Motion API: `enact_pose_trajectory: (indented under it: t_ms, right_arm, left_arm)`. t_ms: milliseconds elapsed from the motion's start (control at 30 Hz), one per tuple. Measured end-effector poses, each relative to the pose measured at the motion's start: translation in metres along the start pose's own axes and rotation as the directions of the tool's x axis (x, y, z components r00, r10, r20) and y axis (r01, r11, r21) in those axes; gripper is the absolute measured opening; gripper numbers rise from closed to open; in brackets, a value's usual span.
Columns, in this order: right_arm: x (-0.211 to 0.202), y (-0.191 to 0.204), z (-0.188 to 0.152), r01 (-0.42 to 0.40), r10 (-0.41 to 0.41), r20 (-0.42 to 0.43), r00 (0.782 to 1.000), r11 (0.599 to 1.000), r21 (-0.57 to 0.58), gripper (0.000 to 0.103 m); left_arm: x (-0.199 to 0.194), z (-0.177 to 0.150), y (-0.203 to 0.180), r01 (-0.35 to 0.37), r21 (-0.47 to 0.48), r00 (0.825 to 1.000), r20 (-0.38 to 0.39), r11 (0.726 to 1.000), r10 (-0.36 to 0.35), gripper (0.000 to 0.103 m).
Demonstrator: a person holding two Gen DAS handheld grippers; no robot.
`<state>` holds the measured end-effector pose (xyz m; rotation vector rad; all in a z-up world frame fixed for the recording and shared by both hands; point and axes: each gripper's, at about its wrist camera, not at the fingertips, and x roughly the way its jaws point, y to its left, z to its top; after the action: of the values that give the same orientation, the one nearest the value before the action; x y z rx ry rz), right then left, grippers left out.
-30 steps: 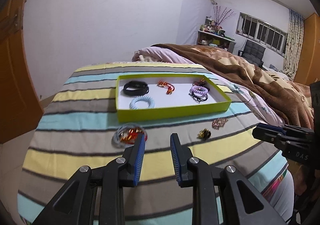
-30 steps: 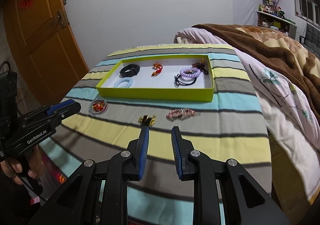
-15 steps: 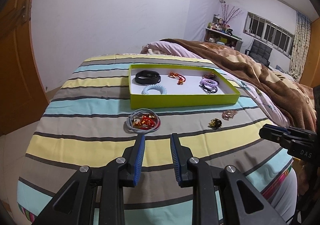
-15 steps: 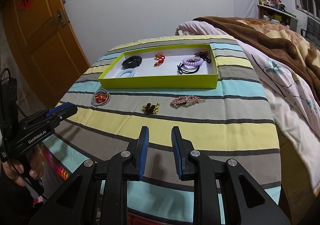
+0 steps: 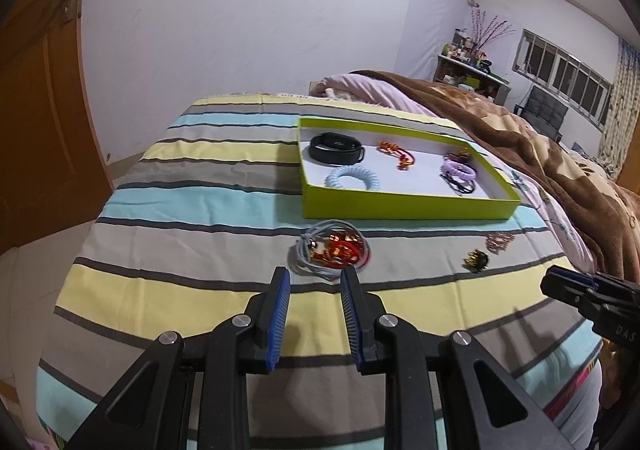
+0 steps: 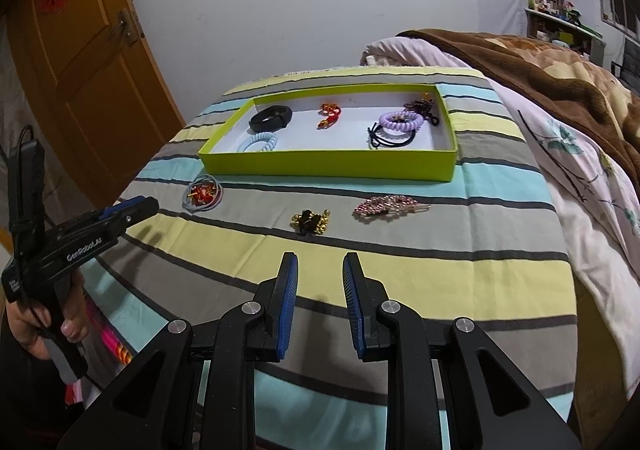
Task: Organize jewelry
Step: 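Grasp the gray hair tie with left tool while right tool grasps the gold charm, then carry the gray hair tie with left tool while right tool carries the gold charm into the box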
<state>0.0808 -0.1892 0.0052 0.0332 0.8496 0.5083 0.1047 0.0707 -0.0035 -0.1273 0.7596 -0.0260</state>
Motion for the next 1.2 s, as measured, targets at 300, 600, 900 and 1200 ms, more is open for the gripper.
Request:
enact_pose_trajectory:
  t_ms: [300, 600, 900, 1200]
  right_arm:
    - [0.023, 0.006, 0.008, -0.014, 0.013, -0.031, 0.999, 0.999, -0.029, 0.027]
    - [0.046, 0.008, 0.018, -0.013, 0.010, -0.058, 0.998, 0.998, -0.054, 0.040]
    - [0.069, 0.012, 0.028, 0.018, -0.028, -0.100, 0.995, 0.995, -0.095, 0.040]
    - [0.071, 0.015, 0.026, 0.053, -0.066, -0.099, 0.993, 0.991, -0.126, 0.022]
  left_arm:
    - [0.033, 0.011, 0.010, -0.019, -0.016, 0.998, -0.065, 1.000, 0.018, 0.026]
    - [0.060, 0.020, 0.012, -0.018, -0.019, 0.994, -0.111, 1.000, 0.016, 0.026]
    - [0.066, 0.023, 0.010, -0.025, -0.008, 0.992, -0.121, 1.000, 0.024, 0.007]
    - [0.056, 0.023, 0.010, -0.005, -0.006, 0.997, -0.081, 1.000, 0.004, 0.004]
